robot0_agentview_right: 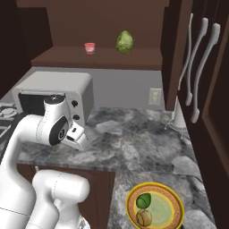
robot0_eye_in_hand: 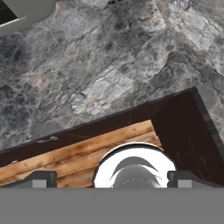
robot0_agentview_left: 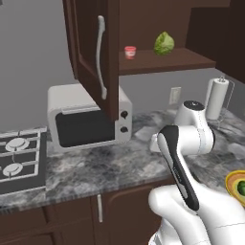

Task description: Pick the avocado and bread from the counter and place them on the plate. Then pick the jam from the cabinet and place it next to the plate. Lastly close the cabinet door.

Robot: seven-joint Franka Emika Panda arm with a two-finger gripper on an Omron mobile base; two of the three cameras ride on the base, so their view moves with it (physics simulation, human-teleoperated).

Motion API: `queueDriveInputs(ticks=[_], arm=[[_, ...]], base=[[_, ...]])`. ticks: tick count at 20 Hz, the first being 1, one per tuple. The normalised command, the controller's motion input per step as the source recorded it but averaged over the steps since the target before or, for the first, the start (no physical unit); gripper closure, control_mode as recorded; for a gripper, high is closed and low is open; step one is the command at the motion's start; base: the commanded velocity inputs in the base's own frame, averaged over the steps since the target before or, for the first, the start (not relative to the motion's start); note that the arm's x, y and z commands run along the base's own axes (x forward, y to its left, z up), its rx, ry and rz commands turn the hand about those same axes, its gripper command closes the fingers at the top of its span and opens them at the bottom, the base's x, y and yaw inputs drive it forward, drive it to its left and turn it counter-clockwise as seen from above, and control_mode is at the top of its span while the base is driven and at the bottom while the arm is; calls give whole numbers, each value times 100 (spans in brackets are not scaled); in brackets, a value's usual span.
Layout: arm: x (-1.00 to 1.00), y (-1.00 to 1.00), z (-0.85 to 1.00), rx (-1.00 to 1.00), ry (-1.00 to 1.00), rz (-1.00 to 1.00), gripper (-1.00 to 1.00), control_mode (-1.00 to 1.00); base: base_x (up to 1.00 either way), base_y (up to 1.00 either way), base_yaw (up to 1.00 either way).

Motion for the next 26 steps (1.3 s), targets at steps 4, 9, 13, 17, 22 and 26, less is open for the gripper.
queueDriveInputs(ticks=[4, 9, 13, 17, 22, 26], arm=[[0, 0, 0, 0, 0, 0, -100, 100], [0, 0, 0, 0, 0, 0, -100, 100], [6, -3, 0, 0, -1, 2, -100, -100], [1, -3, 0, 0, -6, 0, -100, -100], [0, -10, 18, 0, -19, 0, -100, -100], [0, -8, 30, 0, -26, 0, -100, -100]], base=[[38, -20, 6], [26, -16, 5], [9, -4, 2], [0, 0, 0], [0, 0, 0], [0, 0, 0]])
